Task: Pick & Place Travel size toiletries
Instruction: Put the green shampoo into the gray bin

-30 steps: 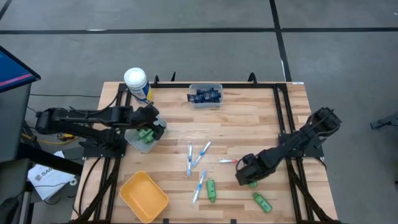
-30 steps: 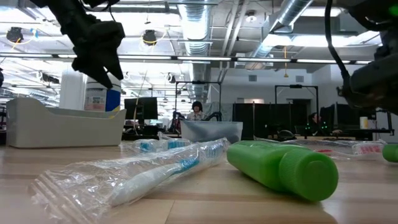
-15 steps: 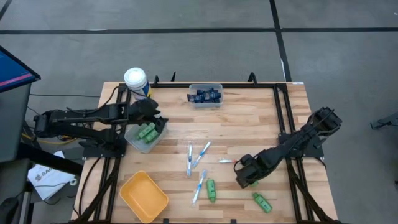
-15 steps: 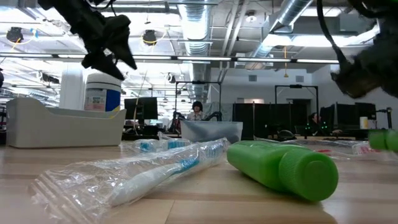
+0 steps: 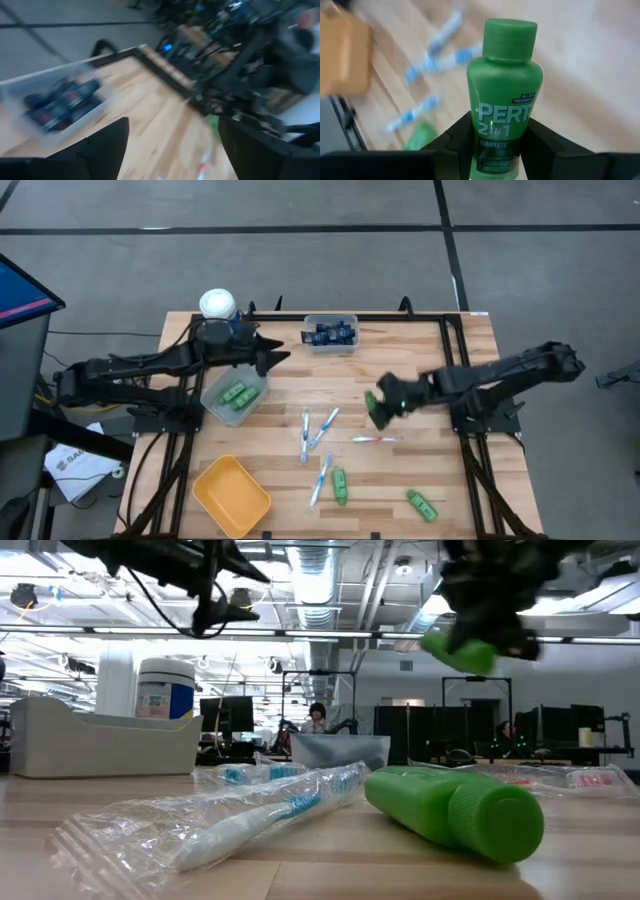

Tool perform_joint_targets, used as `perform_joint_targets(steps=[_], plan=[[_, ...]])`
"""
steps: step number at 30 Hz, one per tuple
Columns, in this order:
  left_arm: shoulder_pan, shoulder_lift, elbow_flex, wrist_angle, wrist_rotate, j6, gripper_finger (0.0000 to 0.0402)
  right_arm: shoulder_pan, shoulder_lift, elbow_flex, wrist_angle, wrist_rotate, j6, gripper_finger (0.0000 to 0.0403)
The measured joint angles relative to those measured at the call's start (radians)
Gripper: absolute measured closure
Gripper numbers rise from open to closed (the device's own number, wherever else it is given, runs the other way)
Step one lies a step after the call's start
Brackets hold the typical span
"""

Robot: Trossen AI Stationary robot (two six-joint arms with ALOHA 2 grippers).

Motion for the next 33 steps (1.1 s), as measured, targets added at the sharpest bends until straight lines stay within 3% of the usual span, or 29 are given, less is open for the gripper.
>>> perform_joint_targets(steps=[8,17,22,33], plan=[[0.061,0.144,0.000,0.350,0.241,0.000,0.0099,-0.209,0.022,0.000,0.295,-0.068,-0.296,0.0283],[0.059,0.410,-0.001,0.683,0.386,-0.070,0.0099,-0.252,0.066,0.000,0.534,-0.091,-0.389,0.0281],[0.055,0.526,0.006,0.854,0.429,-0.123,0.0099,-0.257,0.065,0.001,0.554,-0.091,-0.396,0.0279],[-0.012,0.709,0.190,0.883,0.456,-0.097,0.0099,-0.256,0.064,0.001,0.577,-0.091,-0.404,0.0278]])
